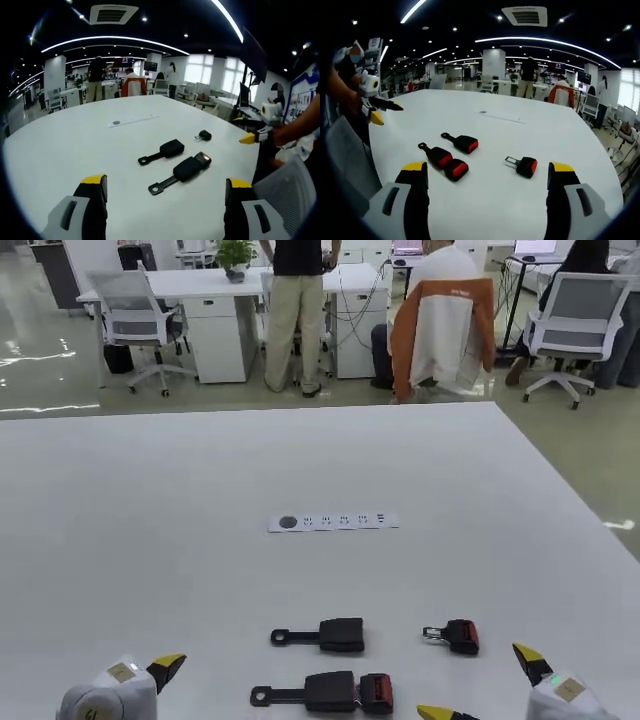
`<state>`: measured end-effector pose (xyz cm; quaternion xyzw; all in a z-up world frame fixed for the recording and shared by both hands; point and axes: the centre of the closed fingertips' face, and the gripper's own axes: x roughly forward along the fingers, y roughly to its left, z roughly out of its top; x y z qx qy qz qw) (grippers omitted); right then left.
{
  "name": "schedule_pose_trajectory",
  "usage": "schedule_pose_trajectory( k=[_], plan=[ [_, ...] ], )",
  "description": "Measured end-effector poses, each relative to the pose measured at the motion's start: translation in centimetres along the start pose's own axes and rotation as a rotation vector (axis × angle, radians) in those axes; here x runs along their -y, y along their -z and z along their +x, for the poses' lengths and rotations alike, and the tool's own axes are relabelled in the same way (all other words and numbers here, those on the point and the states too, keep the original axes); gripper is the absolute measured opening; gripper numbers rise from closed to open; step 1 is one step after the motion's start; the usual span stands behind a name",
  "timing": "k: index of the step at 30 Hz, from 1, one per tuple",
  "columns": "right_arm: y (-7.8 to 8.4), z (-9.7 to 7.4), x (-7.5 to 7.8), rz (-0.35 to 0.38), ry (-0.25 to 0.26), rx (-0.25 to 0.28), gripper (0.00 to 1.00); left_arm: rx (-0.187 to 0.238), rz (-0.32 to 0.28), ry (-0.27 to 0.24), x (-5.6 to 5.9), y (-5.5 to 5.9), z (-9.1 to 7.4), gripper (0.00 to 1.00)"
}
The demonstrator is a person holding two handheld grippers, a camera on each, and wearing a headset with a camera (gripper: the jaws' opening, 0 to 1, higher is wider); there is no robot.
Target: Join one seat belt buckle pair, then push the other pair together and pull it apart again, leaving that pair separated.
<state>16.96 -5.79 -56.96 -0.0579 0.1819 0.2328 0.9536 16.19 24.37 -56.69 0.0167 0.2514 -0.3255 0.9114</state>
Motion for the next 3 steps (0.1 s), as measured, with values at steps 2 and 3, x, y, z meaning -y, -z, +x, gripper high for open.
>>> schedule_pose_trajectory(
  k=[2,3],
  plan=[
    [0.14,-0.22,-0.31,0.006,0.005,-0.001,0.99,0.003,0.000,0.003,0.11,0.25,-0.20,1.00],
    [0.20,-0.38,-0.59,0.008,0.005,0.000,0.99,0.003,-0.002,0.000,-0.10,0.42,-0.39,1.00]
  ],
)
